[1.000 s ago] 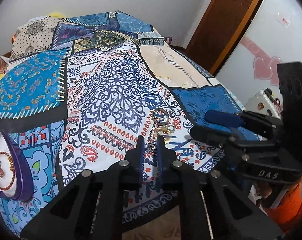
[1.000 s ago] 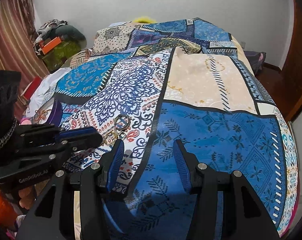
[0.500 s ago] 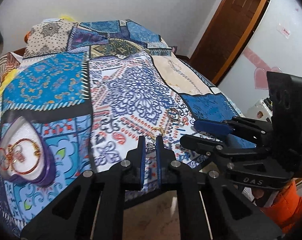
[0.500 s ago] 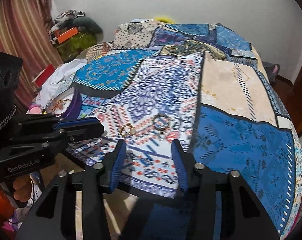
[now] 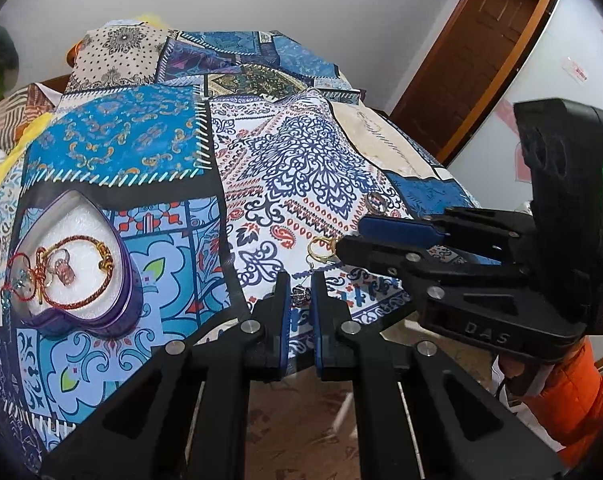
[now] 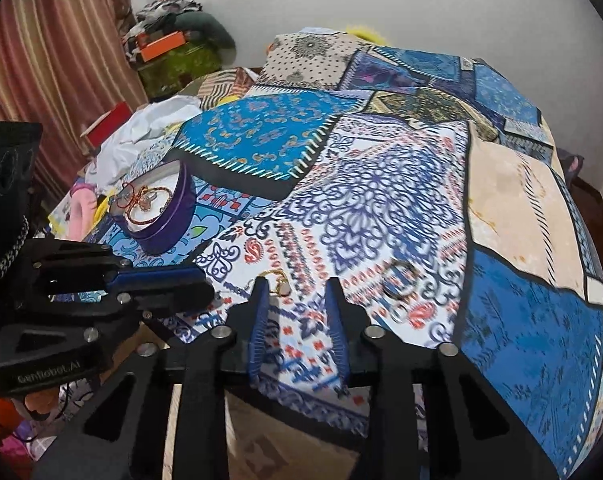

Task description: Organize jewelry

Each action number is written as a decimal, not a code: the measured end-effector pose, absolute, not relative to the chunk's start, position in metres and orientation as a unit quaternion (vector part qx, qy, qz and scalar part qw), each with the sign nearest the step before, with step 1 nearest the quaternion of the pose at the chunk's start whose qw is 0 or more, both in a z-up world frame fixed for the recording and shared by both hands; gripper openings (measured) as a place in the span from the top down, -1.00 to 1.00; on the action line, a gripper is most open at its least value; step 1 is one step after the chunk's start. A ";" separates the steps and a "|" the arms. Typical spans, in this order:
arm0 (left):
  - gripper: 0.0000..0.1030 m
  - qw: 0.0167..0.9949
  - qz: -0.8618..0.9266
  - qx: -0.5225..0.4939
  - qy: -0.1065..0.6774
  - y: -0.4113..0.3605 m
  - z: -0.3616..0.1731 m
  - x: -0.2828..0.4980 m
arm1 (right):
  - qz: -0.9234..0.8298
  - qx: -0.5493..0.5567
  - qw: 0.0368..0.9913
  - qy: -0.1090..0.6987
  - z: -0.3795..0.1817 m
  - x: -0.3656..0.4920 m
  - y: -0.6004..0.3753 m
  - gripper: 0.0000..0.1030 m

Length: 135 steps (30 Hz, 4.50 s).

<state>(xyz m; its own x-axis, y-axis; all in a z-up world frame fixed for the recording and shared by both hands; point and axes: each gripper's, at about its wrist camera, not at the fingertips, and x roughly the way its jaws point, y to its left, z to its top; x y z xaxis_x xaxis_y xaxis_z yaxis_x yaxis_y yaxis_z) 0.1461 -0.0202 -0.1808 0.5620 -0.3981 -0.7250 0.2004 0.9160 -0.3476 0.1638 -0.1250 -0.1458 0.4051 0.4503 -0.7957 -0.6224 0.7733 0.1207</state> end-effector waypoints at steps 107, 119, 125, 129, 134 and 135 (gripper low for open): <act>0.87 0.882 -0.140 -0.150 0.425 -0.007 -0.172 0.152 | 0.371 -0.108 0.798 0.463 -0.151 0.153 -0.104 0.88; 0.87 0.886 -0.167 -0.156 0.404 -0.019 -0.147 0.156 | 0.378 -0.091 0.796 0.465 -0.149 0.150 -0.111 0.88; 0.87 0.884 -0.172 -0.160 0.405 -0.021 -0.147 0.155 | 0.378 -0.056 0.792 0.475 -0.149 0.156 -0.125 0.88; 0.87 0.880 -0.172 -0.159 0.412 -0.023 -0.152 0.155 | 0.371 -0.037 0.789 0.489 -0.148 0.160 -0.134 0.85; 0.87 0.877 -0.172 -0.159 0.419 -0.023 -0.157 0.155 | 0.365 -0.031 0.797 0.480 -0.141 0.157 -0.144 0.09; 0.87 0.876 -0.171 -0.159 0.421 -0.023 -0.158 0.155 | 0.366 -0.032 0.801 0.473 -0.139 0.155 -0.145 0.03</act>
<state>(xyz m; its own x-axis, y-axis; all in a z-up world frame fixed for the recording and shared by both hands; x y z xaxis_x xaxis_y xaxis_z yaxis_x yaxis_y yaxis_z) 0.1550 -0.0230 -0.1584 0.5869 -0.4342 -0.6834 0.1666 0.8908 -0.4228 0.1547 -0.1445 -0.1389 0.2853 0.5560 -0.7807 -0.6163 0.7303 0.2948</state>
